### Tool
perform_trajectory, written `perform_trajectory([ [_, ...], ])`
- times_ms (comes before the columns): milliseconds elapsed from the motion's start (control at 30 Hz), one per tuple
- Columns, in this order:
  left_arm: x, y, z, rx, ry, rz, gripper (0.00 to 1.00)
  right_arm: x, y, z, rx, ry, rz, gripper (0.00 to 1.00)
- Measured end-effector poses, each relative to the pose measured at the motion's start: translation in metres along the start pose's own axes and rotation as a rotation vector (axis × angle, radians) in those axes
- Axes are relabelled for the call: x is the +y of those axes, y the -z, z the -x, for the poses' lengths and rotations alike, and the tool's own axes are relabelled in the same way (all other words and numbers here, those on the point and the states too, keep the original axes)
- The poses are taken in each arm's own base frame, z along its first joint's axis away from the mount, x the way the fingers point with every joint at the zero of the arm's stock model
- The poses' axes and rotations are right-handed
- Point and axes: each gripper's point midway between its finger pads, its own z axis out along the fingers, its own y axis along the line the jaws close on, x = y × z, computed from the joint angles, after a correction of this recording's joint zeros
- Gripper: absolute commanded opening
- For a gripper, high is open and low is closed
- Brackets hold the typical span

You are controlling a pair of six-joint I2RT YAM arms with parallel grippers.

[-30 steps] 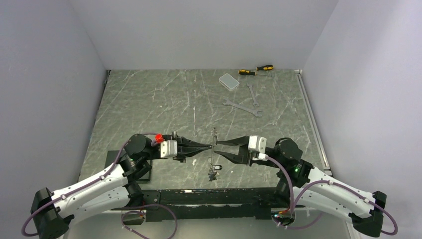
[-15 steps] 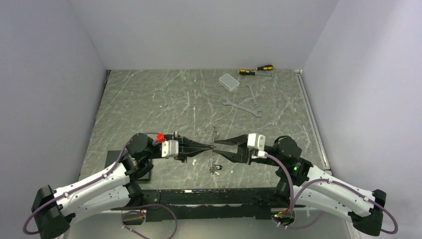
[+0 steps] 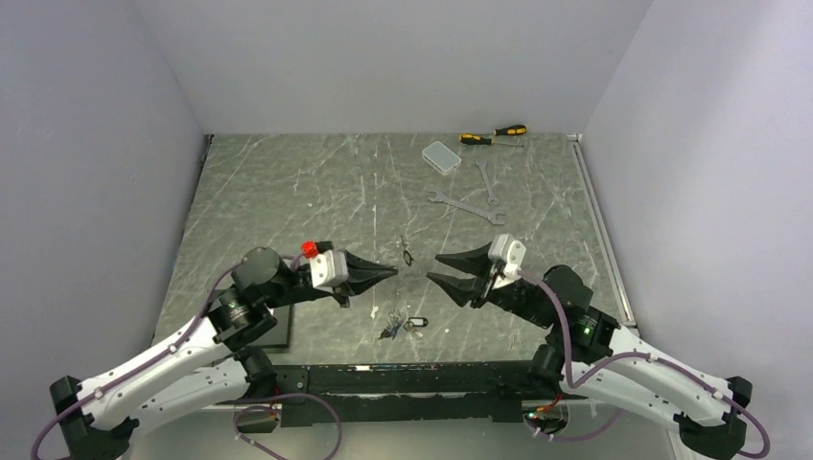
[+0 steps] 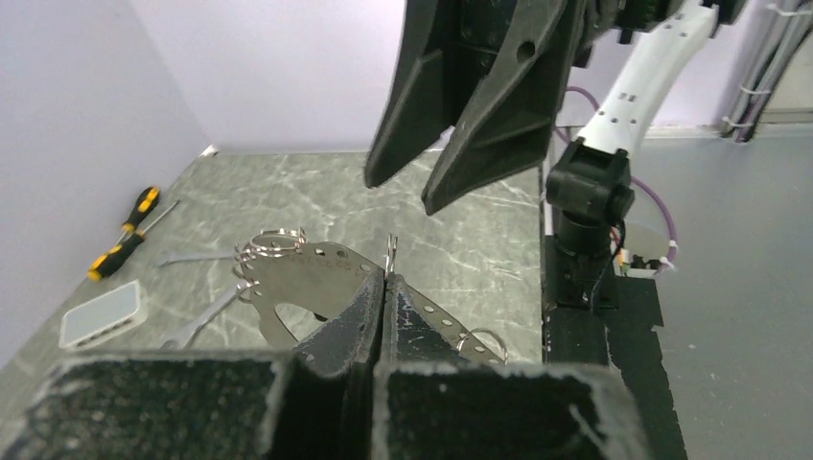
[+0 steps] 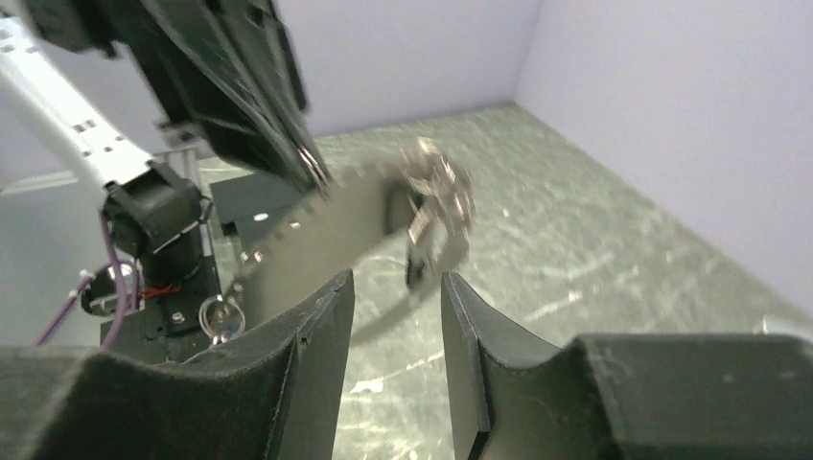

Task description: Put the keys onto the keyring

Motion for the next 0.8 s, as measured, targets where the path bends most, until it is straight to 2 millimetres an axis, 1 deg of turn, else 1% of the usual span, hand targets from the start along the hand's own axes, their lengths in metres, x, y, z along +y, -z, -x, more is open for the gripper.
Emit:
perform_trajectory([
  [133, 0.013, 0.01, 0.016, 0.05, 0.022, 0.086, 0.0, -0.016, 0.009, -0.022, 0.1, -0.126, -0.133, 0.42],
  [267, 0.031, 0.029, 0.019, 0.116, 0.041, 0.23, 0.0, -0.016, 0.015, -0.063, 0.253, -0.228, -0.191, 0.41],
  [367, 0.04, 0.046, 0.008, 0.186, 0.035, 0.311, 0.0, -0.01, 0.014, -0.093, 0.369, -0.269, -0.187, 0.41],
  [500, 0.041, 0.062, -0.011, 0.256, 0.038, 0.354, 0.0, 0.001, 0.012, -0.127, 0.472, -0.294, -0.152, 0.4],
  [567, 0.04, 0.068, -0.021, 0.294, 0.048, 0.369, 0.0, 0.006, 0.015, -0.147, 0.509, -0.295, -0.133, 0.4],
  [733, 0.04, 0.073, -0.034, 0.348, 0.082, 0.388, 0.0, 0.016, 0.014, -0.193, 0.58, -0.271, -0.098, 0.37],
  [800, 0.04, 0.075, -0.041, 0.374, 0.097, 0.402, 0.0, 0.02, 0.011, -0.207, 0.603, -0.251, -0.079, 0.35],
])
